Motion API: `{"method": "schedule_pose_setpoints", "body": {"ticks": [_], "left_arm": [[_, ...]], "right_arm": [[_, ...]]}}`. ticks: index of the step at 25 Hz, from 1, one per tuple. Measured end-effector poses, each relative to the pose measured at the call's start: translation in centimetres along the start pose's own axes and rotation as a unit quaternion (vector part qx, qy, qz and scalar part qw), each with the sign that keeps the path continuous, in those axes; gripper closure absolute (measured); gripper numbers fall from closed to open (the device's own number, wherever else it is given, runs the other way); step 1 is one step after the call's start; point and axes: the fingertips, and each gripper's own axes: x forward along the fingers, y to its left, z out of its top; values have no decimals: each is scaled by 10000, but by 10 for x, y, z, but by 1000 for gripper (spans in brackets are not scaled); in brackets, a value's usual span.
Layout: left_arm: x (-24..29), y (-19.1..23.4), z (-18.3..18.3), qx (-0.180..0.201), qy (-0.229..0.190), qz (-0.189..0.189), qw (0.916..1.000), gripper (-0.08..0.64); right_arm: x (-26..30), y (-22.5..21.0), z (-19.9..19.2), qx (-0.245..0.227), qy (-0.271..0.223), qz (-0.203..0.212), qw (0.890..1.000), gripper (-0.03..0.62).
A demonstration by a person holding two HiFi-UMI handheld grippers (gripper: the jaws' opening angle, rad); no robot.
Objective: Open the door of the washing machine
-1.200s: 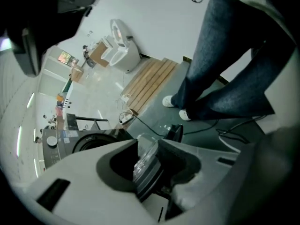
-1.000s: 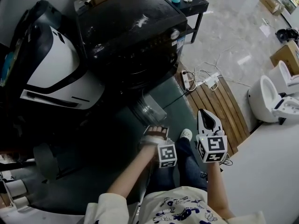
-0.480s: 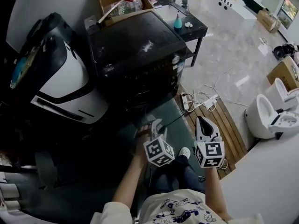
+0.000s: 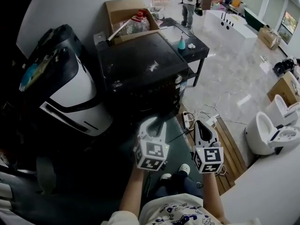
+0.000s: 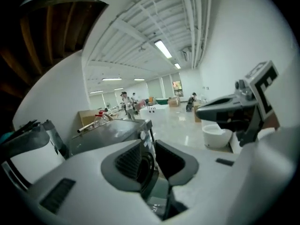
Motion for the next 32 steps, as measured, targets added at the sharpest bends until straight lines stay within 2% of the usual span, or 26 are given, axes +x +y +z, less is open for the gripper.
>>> {"method": "schedule_pose_setpoints", "body": {"ticks": [3, 6, 13, 17, 23, 32], "left_arm": [[-14, 19, 15, -348, -307, 319, 9984, 525], [-29, 35, 27, -601, -589, 563, 9949, 557], [-62, 68, 49, -1126, -1101, 1077, 9816, 558], [-76, 79, 57, -1206, -1281, 1336, 9753, 558], [-89, 87, 66, -1257, -1435, 1518, 9698, 558], [-94, 94, 66, -1286, -1470, 1627, 9672, 558]], "right_arm": [[-1, 5, 21, -27, -197, 14, 9998, 574], [-1, 9, 39, -45, -396, 30, 9992, 574], [-3, 18, 80, -45, -835, 49, 9965, 574], [-3, 23, 96, 50, -1000, 86, 9949, 574], [-1, 27, 108, 69, -1102, 117, 9938, 574], [2, 27, 113, 91, -1158, 91, 9932, 574]]}}
